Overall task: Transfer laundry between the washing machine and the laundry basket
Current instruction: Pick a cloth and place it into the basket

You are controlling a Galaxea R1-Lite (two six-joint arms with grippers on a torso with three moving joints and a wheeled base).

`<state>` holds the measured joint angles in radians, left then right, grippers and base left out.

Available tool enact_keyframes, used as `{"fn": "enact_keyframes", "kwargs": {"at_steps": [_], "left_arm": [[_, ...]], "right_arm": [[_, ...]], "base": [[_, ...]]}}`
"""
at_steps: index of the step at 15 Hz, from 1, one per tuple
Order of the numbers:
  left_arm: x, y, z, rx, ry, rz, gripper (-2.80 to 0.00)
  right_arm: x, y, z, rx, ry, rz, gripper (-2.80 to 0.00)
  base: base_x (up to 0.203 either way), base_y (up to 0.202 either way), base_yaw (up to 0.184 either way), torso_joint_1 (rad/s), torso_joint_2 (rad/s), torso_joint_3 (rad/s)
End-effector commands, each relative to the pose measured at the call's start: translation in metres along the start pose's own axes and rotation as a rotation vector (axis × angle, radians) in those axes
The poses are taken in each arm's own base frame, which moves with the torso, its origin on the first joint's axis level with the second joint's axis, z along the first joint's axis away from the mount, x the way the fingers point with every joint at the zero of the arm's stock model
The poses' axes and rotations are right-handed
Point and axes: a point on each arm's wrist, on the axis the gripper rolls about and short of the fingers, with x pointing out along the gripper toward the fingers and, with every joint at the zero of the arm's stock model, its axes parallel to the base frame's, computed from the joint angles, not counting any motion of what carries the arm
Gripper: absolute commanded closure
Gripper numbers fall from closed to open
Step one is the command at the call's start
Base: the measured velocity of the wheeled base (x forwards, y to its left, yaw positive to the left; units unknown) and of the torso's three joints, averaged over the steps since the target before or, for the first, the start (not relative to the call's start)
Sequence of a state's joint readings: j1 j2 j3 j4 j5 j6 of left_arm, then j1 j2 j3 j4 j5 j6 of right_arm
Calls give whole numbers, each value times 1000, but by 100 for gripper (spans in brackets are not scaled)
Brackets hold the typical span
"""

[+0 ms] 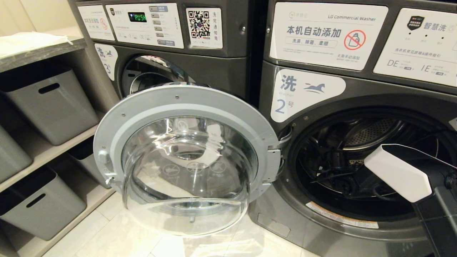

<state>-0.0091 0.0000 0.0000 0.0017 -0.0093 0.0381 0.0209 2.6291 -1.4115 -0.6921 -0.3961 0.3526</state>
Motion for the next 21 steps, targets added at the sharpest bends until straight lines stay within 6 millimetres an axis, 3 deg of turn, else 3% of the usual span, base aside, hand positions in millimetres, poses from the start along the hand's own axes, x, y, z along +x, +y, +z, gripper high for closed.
{"fn": "enact_keyframes", "kwargs": {"at_steps": [1,5,7,10,13,17,19,21], "left_arm": [[0,0,0,0,0,0,0],[0,0,0,5,3,-2,0],[0,0,0,20,3,-6,0],[0,0,0,34,4,-6,0],[0,0,0,35,4,-6,0],[0,0,0,35,4,-6,0],[0,0,0,35,4,-6,0],[0,0,0,35,3,-6,0]], "right_arm": [[2,0,-4,0,3,-2,0],[1,-1,-5,-1,7,-8,0],[-10,-3,2,10,9,-9,0],[-45,-12,4,33,49,-9,0],[-85,-9,2,35,37,43,0],[-139,2,-31,-27,72,131,0],[-161,-5,-51,-52,94,154,0],[-183,-16,-53,-46,68,161,0]], "base": [[0,0,0,0,0,0],[0,0,0,0,0,0],[0,0,0,0,0,0],[0,0,0,0,0,0],[0,0,0,0,0,0],[0,0,0,0,0,0],[0,0,0,0,0,0],[0,0,0,0,0,0]]}}
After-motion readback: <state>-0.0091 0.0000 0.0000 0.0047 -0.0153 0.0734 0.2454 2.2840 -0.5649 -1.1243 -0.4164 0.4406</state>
